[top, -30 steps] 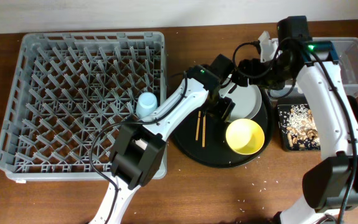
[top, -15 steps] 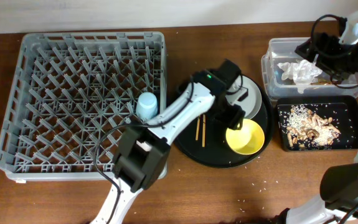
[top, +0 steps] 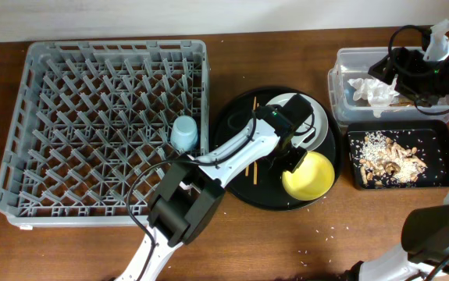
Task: Sort waste into correct bins and load items into the dishwasher rack
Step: 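Lift the yellow bowl with left gripper and carry it over the rack, then lower the yellow bowl into the back of the rack with left gripper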
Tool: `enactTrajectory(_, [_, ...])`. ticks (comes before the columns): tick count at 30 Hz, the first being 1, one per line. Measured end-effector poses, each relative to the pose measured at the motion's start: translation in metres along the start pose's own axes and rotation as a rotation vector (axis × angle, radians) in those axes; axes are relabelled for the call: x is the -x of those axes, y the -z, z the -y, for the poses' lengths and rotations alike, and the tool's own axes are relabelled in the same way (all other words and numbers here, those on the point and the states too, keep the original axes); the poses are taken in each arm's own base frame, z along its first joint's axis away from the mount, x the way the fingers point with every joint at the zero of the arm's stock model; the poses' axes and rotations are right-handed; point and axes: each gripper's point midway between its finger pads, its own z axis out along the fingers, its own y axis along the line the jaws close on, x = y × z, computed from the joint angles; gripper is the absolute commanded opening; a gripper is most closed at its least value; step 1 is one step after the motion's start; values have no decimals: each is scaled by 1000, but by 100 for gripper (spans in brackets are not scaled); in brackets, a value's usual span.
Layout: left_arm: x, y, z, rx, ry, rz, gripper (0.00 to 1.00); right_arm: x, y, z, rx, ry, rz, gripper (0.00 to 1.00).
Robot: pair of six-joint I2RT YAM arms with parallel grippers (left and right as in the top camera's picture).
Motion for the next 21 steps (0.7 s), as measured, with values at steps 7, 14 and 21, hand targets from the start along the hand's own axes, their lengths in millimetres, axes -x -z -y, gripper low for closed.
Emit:
enactTrajectory(7, [7, 35, -15, 13, 61, -11, 1, -1, 0, 1, -5, -1, -4, 98])
enactTrajectory(14, [47, 203, -127, 305, 225, 317, 1, -1, 0, 1, -5, 1, -4, 98])
enactTrajectory(21, [28, 336, -266, 1029, 408, 506, 1, -1, 0, 1, -8, 1, -4, 98])
